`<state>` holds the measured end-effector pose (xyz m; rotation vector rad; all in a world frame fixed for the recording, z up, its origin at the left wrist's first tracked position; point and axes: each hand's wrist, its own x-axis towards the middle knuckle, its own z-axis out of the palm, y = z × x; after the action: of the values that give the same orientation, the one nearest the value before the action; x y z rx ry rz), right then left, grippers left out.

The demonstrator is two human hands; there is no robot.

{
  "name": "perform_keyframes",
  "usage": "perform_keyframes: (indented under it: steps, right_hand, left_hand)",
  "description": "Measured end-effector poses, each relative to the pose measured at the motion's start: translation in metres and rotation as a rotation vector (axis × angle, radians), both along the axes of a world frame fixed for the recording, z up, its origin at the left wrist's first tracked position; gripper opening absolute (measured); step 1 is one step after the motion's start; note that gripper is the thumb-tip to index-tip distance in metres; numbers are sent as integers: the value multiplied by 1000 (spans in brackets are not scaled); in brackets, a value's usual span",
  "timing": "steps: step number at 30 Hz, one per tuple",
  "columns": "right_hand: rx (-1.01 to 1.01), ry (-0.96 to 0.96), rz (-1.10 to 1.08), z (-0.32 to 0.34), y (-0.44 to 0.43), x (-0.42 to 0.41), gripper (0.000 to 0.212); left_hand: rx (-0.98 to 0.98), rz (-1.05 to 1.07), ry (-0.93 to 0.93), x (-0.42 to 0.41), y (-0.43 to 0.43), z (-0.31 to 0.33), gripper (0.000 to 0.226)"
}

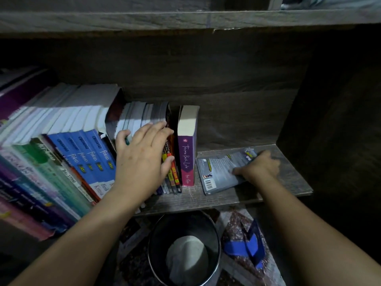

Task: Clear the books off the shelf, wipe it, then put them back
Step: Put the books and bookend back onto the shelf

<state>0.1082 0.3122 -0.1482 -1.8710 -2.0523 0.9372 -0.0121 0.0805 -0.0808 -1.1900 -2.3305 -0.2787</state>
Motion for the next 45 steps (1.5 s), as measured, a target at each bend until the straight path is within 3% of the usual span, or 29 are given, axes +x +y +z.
perform_keyframes:
  steps: [2,4,7,9,11,13,19,23,27,31,33,37,39,42,45]
  right_hand:
    - [173,175,-22,15,-6,-9,76]
    - [390,399,87,32,-20,-16,58]
    - [406,605,407,50,-54,-25,52]
    - [227,487,644,51,-72,-29,58]
    - [-63,290,832,44,-81,-32,80]
    - [-219,128,933,32,-83,-31,98]
    - [-87,249,858,20,-82,-39,87]
    - [-129,285,865,23,-80,-40,87]
    - [-125,438,860,37,-84,-42,89]
    - [-2,526,820,54,-90,-48,92]
    - [35,533,804,57,-90,-49,93]
    - [85,542,838,46,-90,-53,98]
    - [80,649,846,38,-89,-61,88]
    - [-160,919,733,41,-92,-75,56]
    - [-248,1080,686,45,-89,-89,43]
  left_hand:
    - [-10,-12,-8,0,-1,2,60]
    - [-35,-32,-14,-1,-2,5,62]
    - [-95,-35,-32,2,-4,13,68]
    - [-112,-17,-56,4,-5,17,71]
    - [-107,13,-59,4,-7,16,70]
    - [-113,68,-30,4,-11,17,68]
    - [-91,51,-62,0,-19,22,70]
    - [-107,37,-156,-1,-20,30,76]
    - [-73,63,-199,1,-26,37,79]
    - [-93,125,15,15,-38,39,68]
    - [-154,237,152,16,-45,40,74]
    - [-115,292,89,0,-63,41,73]
    - [-100,231,90,-6,-70,40,64]
    - [-88,195,104,-9,-73,38,60]
    - [-68,181,113,-11,-72,36,61]
